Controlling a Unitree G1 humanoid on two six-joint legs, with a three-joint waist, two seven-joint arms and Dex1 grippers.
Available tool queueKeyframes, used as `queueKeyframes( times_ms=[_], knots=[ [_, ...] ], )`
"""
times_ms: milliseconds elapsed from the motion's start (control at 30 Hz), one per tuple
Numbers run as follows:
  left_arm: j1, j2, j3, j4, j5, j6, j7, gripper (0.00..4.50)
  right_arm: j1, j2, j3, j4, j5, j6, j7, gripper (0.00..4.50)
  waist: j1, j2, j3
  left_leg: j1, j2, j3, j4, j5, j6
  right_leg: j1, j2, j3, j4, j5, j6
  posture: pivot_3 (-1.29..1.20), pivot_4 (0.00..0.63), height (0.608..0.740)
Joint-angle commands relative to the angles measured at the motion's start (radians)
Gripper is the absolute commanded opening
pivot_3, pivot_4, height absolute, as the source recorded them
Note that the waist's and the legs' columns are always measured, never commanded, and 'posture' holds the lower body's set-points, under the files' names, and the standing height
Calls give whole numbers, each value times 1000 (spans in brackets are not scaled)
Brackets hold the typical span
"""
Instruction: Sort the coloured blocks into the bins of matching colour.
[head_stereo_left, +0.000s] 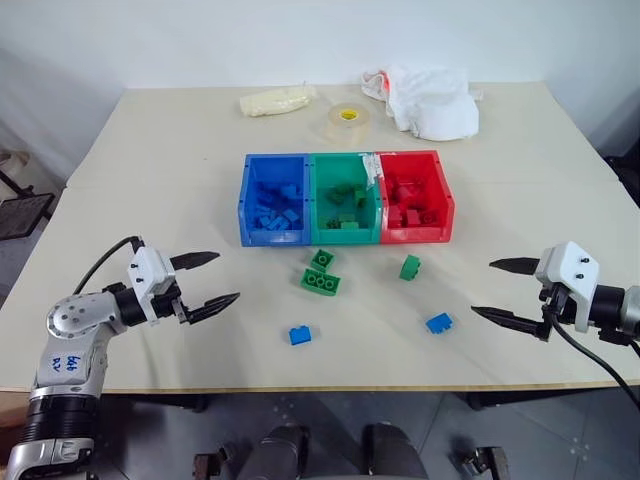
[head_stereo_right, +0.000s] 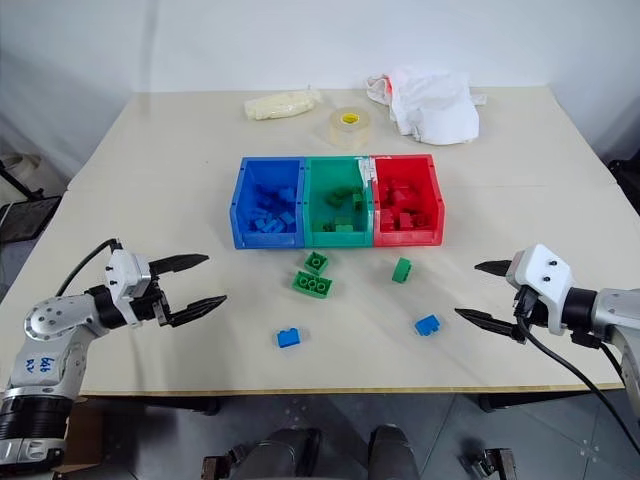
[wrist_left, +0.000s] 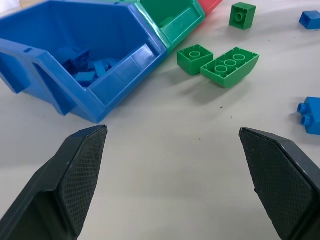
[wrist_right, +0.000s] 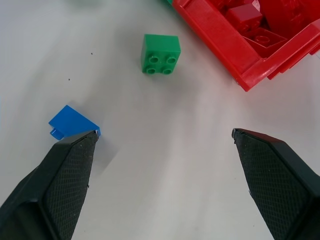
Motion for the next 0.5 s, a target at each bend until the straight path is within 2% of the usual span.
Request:
queueKeyframes(
  times_ms=[33,300,500],
  knots=[
    [-15,2,9,-27,-16,9,1,4492,0,-5,-29,-33,10,-7,-12,4500,0,0,0,0,0,0,0,0,0,0,0,0,0,0,0,0,150,740],
    [-21,-5,-13,-28,28,17,48,4492,-7,-9,-19,-48,20,36,-37,4500,1,0,0,0,0,0,0,0,0,0,0,0,0,0,0,0,150,740],
    [-25,0,-32,-14,12,36,11,4492,141,-122,-95,14,-47,9,43,4500,12,0,0,0,-1,0,0,0,0,0,1,0,0,0,0,0,150,740]
  ],
)
